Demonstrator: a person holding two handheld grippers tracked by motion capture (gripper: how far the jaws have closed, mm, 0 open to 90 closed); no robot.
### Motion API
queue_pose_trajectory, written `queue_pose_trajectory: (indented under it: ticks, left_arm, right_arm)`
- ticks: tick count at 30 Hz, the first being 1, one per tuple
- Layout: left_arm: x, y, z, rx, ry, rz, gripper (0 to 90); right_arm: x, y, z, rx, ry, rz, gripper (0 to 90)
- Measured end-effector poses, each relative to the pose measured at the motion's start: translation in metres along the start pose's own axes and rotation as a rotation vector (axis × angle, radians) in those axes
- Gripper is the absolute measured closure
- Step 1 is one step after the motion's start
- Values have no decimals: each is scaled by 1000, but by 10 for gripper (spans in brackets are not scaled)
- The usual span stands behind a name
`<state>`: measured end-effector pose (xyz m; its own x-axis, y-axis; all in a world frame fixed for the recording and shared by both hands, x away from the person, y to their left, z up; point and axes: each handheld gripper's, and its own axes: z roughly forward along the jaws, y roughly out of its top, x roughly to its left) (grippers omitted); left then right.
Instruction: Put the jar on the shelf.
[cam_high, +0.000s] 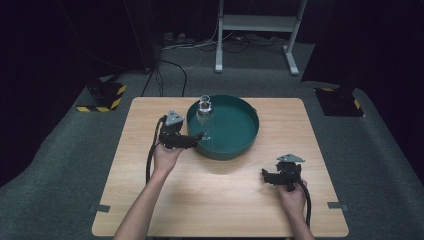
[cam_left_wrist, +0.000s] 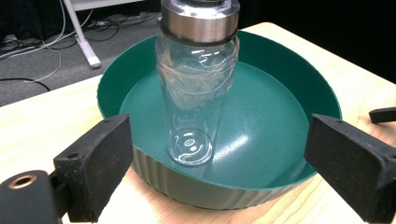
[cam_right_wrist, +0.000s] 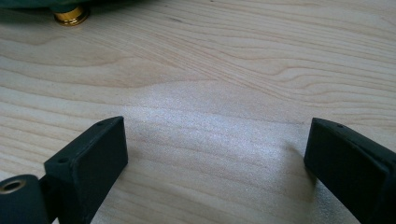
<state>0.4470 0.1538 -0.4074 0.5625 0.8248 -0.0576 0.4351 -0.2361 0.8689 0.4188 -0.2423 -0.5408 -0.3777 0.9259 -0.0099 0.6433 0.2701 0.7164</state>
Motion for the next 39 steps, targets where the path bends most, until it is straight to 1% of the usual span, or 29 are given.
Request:
queue_pose_trajectory:
  ticks: [10, 16, 18, 27, 32, 34, 39]
  left_arm:
    - [-2, -6, -8, 5, -4, -5, 85]
    - [-2, -11, -12, 0, -3, -18, 85]
    - [-3, -12, -14, 4, -3, -15, 85]
    - [-7, -22, -15, 18, 2, -11, 86]
    - [-8, -28, -16, 24, 9, -19, 87]
    - [-9, -31, -17, 22, 7, -25, 86]
    - [-10, -36, -17, 28, 5, -21, 85]
  right_arm:
    - [0, 0, 0, 0, 0, 0, 55]
    - [0, 0, 0, 0, 0, 0, 55]
    - [0, 0, 0, 0, 0, 0, 55]
    - [0, 0, 0, 0, 0, 0, 55]
    - [0, 0, 0, 0, 0, 0, 55]
    - [0, 0, 0, 0, 0, 0, 55]
    - [0, 0, 0, 0, 0, 0, 55]
